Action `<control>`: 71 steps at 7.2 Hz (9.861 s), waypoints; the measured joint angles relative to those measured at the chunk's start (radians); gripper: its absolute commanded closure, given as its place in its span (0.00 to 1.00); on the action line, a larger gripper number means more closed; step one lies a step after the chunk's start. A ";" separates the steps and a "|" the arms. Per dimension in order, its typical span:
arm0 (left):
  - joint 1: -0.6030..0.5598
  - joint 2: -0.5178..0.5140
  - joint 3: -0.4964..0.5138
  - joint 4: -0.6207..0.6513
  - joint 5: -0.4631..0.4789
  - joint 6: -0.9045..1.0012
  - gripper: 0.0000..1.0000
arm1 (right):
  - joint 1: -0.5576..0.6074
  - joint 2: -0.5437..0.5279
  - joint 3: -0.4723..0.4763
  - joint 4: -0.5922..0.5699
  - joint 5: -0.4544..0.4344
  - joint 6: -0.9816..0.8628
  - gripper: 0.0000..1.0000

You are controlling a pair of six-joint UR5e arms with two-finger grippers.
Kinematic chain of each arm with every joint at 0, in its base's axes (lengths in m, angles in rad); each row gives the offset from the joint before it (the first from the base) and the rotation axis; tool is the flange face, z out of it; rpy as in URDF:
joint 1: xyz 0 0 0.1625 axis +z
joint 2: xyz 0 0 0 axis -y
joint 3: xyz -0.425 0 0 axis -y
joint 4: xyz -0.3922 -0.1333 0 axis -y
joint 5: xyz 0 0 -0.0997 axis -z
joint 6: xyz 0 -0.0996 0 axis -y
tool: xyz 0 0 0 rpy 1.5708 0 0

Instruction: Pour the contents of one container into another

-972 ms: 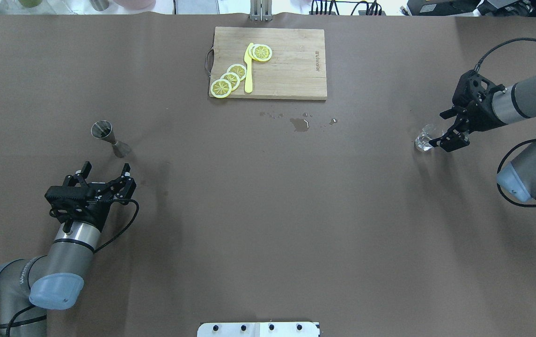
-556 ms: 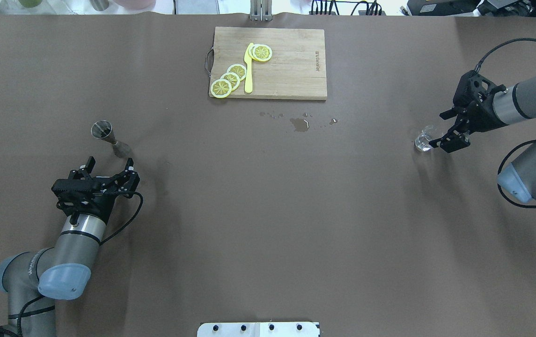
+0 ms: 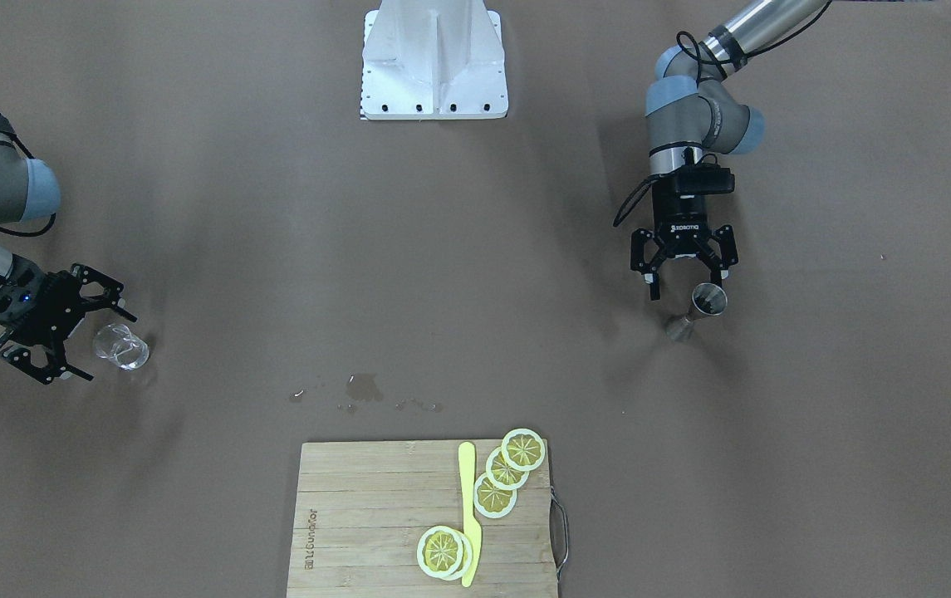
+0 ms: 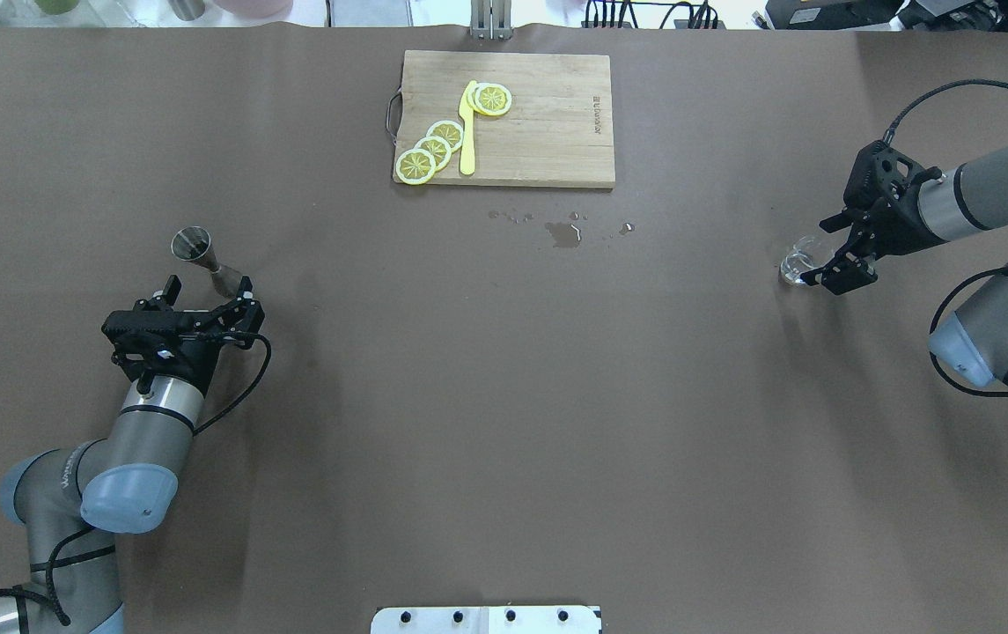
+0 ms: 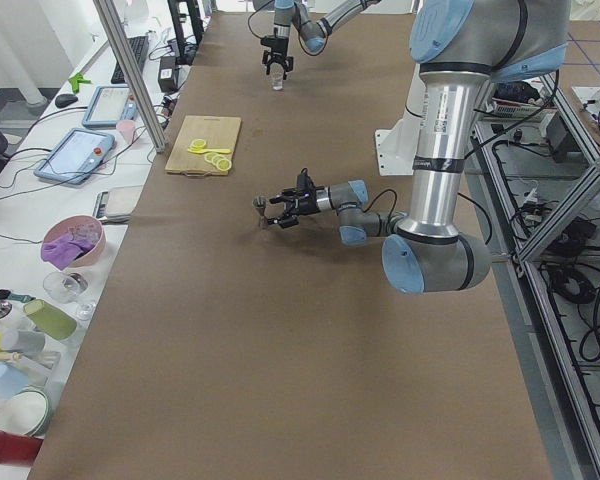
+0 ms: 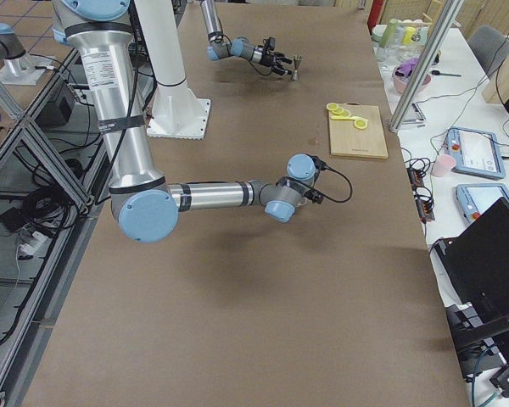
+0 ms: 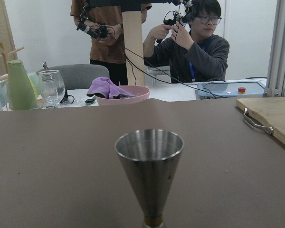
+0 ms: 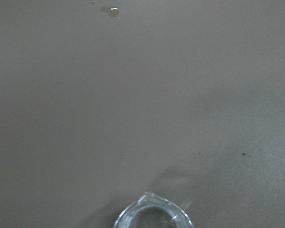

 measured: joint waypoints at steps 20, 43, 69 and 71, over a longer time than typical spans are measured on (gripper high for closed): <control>-0.044 -0.034 0.065 -0.087 -0.055 0.000 0.61 | 0.045 0.074 0.183 -0.337 0.076 -0.047 1.00; -0.052 -0.586 0.203 0.244 -0.051 0.178 1.00 | 0.015 0.281 0.294 -0.758 0.014 -0.146 1.00; -0.052 -0.923 0.480 0.433 -0.054 0.247 1.00 | -0.015 0.817 0.118 -1.468 -0.156 -0.599 1.00; -0.052 -0.923 0.480 0.434 -0.054 0.247 1.00 | -0.033 0.825 0.114 -1.483 -0.167 -0.613 1.00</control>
